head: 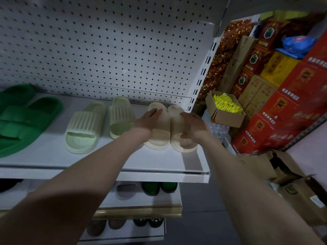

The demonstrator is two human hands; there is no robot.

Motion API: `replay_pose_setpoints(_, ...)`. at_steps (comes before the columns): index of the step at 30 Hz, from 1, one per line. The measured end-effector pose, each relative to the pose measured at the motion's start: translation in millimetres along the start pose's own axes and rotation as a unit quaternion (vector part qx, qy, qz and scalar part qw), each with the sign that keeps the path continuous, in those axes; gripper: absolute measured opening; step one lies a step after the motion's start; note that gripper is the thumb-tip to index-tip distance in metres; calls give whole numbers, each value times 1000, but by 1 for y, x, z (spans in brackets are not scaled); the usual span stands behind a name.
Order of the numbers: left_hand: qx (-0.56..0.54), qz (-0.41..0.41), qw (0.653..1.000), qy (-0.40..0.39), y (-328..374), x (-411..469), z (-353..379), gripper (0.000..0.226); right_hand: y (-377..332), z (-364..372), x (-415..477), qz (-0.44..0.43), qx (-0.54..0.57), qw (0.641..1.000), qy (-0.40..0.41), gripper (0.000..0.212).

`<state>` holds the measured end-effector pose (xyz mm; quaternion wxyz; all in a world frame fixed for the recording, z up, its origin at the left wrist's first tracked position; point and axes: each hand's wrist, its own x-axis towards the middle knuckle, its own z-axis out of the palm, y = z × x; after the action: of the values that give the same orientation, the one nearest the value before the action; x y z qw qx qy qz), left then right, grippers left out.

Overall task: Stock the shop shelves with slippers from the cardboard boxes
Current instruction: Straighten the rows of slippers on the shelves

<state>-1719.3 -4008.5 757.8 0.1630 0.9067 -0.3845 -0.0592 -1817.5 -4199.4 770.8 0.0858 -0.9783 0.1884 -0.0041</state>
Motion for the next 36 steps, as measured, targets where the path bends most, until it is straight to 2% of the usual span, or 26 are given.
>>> replay_pose_setpoints(5,-10,-11,1000,-5,0,2,2,97,-2,0,5,2,-24,1000,-4,93)
replay_pose_setpoints(10,31,-24,999,-9,6,9,5,120,1,1,-4,6,30,999,-24,99)
replay_pose_setpoints(16,55,-14,998,7,14,10,3,97,-6,9,-9,16,14,1000,14,91)
replay_pose_setpoints(20,52,-13,999,1,14,1,4,102,-2,19,-14,21,17,999,37,93)
replay_pose_setpoints(26,32,19,999,26,16,-16,8,93,0,29,-35,17,41,993,113,88)
replay_pose_setpoints(32,38,39,997,61,19,-29,14,100,-6,28,-54,32,52,992,108,89)
replay_pose_setpoints(36,33,38,997,55,23,-34,15,103,-7,24,-66,36,51,993,97,90)
